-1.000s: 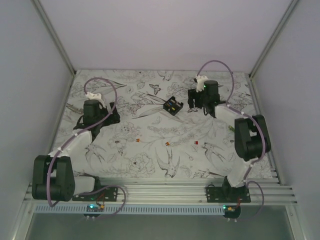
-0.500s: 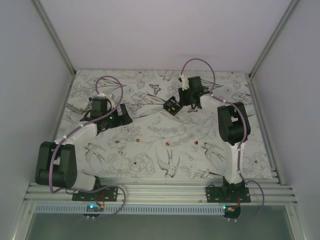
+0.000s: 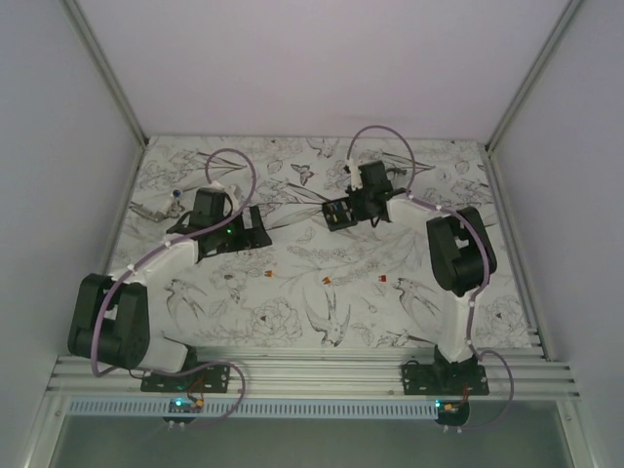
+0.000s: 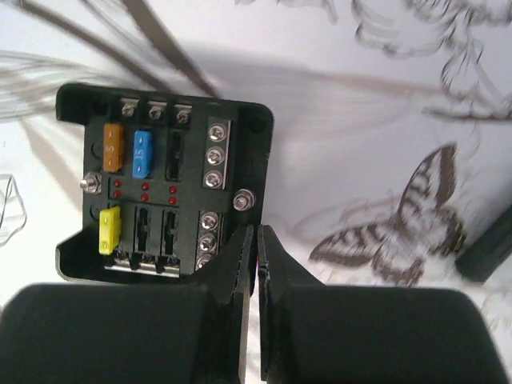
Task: Snap on the fuse box
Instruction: Move the fuse box base at the center of the board.
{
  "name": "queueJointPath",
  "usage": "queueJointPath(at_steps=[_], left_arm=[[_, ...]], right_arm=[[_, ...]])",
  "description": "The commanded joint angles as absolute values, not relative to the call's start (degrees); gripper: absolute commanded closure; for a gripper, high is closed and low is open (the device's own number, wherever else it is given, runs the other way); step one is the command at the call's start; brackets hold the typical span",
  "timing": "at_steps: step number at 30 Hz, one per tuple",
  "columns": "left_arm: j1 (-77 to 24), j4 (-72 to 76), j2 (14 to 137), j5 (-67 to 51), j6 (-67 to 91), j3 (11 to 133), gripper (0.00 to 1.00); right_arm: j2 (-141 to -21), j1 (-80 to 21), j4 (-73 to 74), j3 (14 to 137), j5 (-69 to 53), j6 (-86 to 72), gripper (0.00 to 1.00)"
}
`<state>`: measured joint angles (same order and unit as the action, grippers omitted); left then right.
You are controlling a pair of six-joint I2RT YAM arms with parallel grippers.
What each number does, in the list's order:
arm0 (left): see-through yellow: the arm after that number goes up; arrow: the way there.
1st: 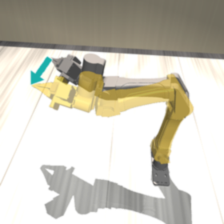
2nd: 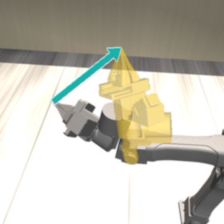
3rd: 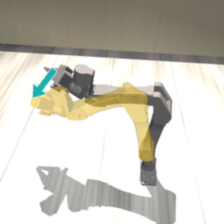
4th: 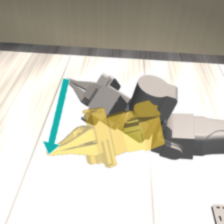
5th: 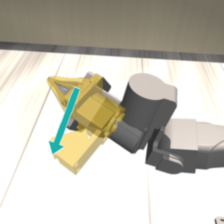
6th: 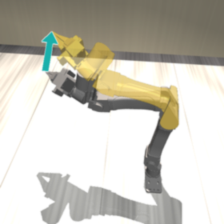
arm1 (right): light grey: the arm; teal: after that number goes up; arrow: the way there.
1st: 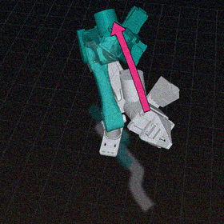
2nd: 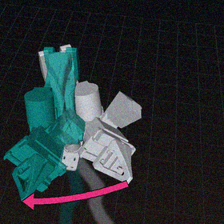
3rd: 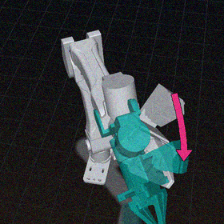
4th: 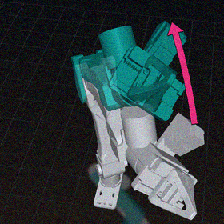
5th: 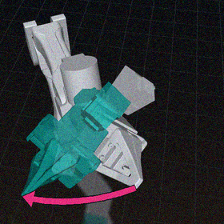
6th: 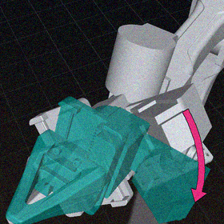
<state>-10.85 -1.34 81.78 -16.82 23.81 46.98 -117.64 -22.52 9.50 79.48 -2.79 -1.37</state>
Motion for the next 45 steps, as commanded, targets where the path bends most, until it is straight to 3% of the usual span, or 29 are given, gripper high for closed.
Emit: queueJointPath(at_steps=[1, 7, 22, 36, 40, 45], left_arm=[[-12.64, -6.77, 79.61, -14.97, 26.32, 47.52, 0.0], [-14.45, -7.03, 74.96, -15.21, 28.56, 43.52, 0.0], [-17.04, -8.62, 63.54, -15.29, 32.68, 34.39, 0.0], [-18.02, -9.24, 66.01, -13.38, 32.51, 35.41, 0.01], [-18.84, -10.27, 69.92, -12.91, 28.58, 38.41, 0.11], [-20.27, -11.89, 78.33, -12.3, 21.96, 44.79, 0.31]], right_arm=[[-112.26, -26.36, 12.35, 74.25, 5.03, -5.96, 0.94], [-106.96, -32.69, 9.95, 64.48, 7.33, -8.78, 1.0], [-101.15, -45.75, 5.39, 53.92, 10.13, -16.6, 1.0], [-91.51, -45.88, 6.3, 52.93, 10.4, -14.99, 0.48], [-87.66, -44.22, 7.23, 49.71, 11.27, -14.25, 0.35], [-84.01, -42.06, 4.64, 45.37, 12.13, -13.0, 0.18]])
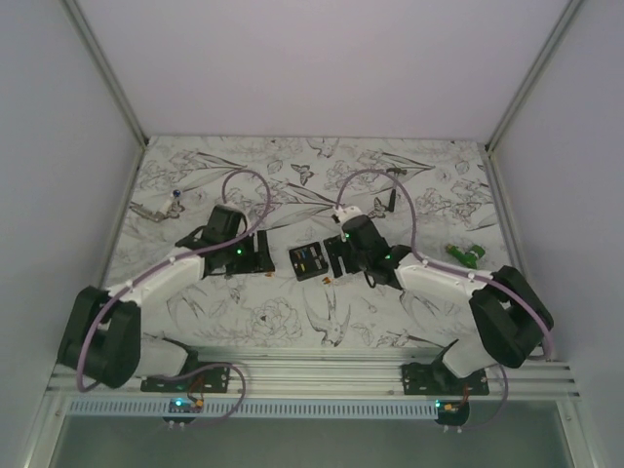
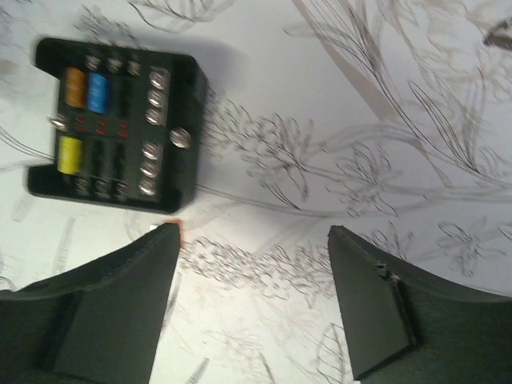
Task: Snap on the fuse box
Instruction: Pick up the fuse from the center of the board.
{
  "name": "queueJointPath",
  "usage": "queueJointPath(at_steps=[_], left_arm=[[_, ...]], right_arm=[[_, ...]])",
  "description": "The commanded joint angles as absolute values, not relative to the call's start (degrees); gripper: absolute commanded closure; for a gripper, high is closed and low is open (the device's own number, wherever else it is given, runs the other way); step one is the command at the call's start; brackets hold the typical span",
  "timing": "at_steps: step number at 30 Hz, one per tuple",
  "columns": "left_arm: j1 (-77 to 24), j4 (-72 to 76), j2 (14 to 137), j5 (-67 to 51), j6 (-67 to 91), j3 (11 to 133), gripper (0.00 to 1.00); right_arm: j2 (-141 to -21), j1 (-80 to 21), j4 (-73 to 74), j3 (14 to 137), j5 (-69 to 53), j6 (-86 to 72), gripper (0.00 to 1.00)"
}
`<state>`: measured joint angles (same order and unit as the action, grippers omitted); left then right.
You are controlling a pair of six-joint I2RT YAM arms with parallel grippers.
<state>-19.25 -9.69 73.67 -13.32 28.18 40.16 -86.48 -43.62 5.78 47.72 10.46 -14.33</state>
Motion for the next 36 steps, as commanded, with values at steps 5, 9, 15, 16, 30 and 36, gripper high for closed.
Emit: queueJointPath(at_steps=[5, 9, 15, 16, 30, 36], left_arm=[[-20.43, -11.84, 85.88, -11.37, 18.62, 50.22, 0.51], [-20.42, -11.56, 91.48, -12.68, 17.81, 53.48, 0.52], [-20.4, -11.1, 97.85, -15.36, 17.89, 56.45, 0.52], [-20.39, -11.15, 98.43, -15.73, 18.11, 56.44, 0.52], [-21.5, -11.14, 94.22, -20.94, 24.6, 47.84, 0.49], [-22.94, -11.7, 91.24, -18.76, 28.21, 45.27, 0.47]], right_arm=[[-80.35, -40.35, 0.18, 40.84, 12.14, -12.16, 0.0], [-77.8, -39.12, -3.09, 37.4, 11.81, -12.21, 0.0], [-76.21, -37.91, -4.83, 34.83, 11.5, -12.22, 0.01], [-76.2, -37.85, -4.87, 34.73, 11.46, -12.17, 0.01], [-77.39, -37.61, -6.2, 33.95, 10.93, -12.22, 0.01], [-77.29, -37.61, -6.37, 33.58, 10.95, -12.2, 0.0]])
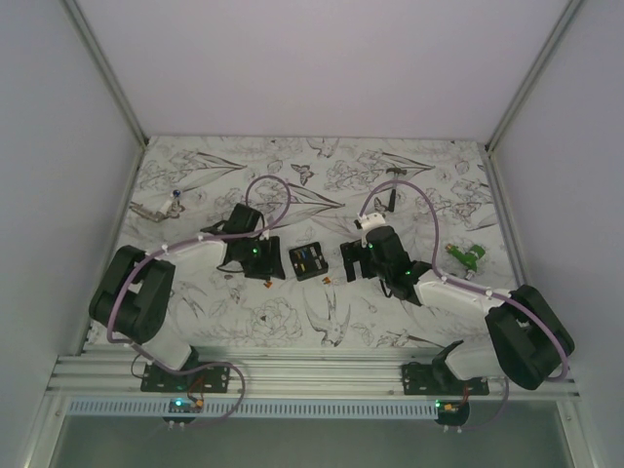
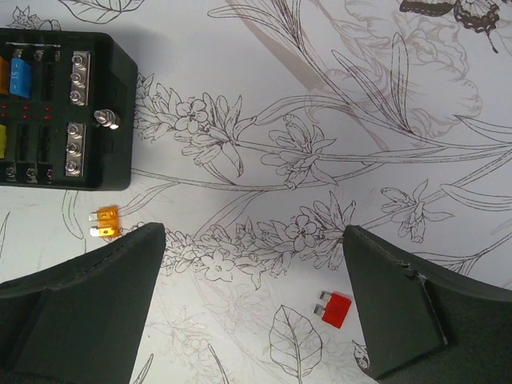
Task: Snap on the fuse box
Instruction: Pick up the fuse from the center of the board.
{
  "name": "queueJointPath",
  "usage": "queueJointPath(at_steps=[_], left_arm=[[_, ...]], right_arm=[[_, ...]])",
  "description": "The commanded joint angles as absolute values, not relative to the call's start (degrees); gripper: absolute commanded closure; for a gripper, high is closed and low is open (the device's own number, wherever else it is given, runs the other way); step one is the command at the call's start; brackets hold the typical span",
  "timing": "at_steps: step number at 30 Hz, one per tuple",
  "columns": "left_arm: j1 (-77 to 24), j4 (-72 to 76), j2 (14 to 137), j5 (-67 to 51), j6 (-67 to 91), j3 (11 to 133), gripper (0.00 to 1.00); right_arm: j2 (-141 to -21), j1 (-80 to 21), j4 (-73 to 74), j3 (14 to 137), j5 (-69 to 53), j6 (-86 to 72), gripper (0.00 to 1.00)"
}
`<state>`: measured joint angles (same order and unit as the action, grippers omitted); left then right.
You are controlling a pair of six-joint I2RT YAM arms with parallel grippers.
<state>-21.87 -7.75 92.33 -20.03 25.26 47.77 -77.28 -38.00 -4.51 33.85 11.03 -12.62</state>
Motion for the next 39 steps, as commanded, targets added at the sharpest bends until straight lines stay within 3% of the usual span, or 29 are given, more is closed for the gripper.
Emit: queueJointPath(at_steps=[1, 6, 14, 39], left_arm=[[-23.16, -11.9, 90.96, -18.34, 28.82, 44.97, 0.47], [-23.73, -14.15, 88.22, -15.9, 29.26, 43.79, 0.44], [-23.73, -15.96, 84.02, -13.31, 30.93, 43.36, 0.31], [-31.77, -16.11, 86.89, -12.57, 35.24, 42.57, 0.3]], right_arm=[[-77.27, -37.62, -6.41, 33.5, 10.98, -12.21, 0.01], [-77.25, -37.53, -6.46, 33.4, 10.96, -12.1, 0.0], [-77.72, -37.5, -6.62, 33.4, 10.8, -12.13, 0.01], [-77.69, -37.52, -6.76, 33.14, 10.32, -12.48, 0.01]])
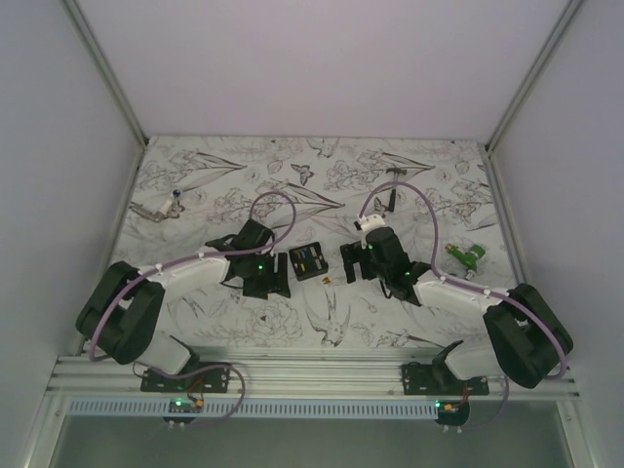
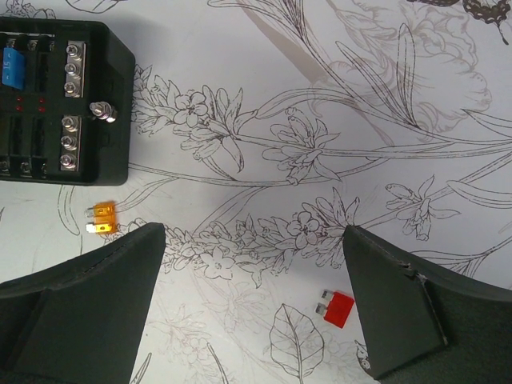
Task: Snap on the fuse box
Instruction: Pick up the fuse from the center of the board.
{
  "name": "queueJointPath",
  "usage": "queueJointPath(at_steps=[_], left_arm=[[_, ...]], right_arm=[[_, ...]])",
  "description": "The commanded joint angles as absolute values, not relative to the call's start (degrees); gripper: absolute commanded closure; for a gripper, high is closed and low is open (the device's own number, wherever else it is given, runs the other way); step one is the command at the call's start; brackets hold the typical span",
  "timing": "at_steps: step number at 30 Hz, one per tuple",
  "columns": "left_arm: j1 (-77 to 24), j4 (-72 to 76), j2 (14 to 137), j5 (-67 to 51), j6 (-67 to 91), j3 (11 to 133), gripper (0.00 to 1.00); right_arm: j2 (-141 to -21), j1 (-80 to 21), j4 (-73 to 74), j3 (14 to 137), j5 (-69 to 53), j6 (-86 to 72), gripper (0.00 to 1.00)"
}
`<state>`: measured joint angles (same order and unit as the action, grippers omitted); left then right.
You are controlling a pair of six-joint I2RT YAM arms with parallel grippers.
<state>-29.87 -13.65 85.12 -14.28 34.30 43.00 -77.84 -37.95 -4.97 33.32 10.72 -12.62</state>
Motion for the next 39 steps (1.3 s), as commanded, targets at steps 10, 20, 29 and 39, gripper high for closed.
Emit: queueJointPath(at_steps=[10, 20, 29, 39], left_arm=[[-33.63, -24.9, 78.32, -0.56, 28.65, 43.86, 0.36], [-34.02, -24.5, 83.09, 3.43, 12.91, 48.58, 0.46], [-35.94, -24.31, 89.51, 4.27, 10.17, 51.29, 0.52], [-36.0, -24.34, 93.3, 2.27, 10.26, 52.28, 0.57]], right_arm=[[-77.3, -37.51, -6.93, 32.88, 10.06, -12.45, 0.0], [-77.15, -37.46, -7.34, 32.55, 9.67, -12.54, 0.01], [-76.97, -37.49, -7.57, 32.42, 9.41, -12.65, 0.01], [-77.11, -37.53, -7.68, 32.54, 8.9, -12.64, 0.01]])
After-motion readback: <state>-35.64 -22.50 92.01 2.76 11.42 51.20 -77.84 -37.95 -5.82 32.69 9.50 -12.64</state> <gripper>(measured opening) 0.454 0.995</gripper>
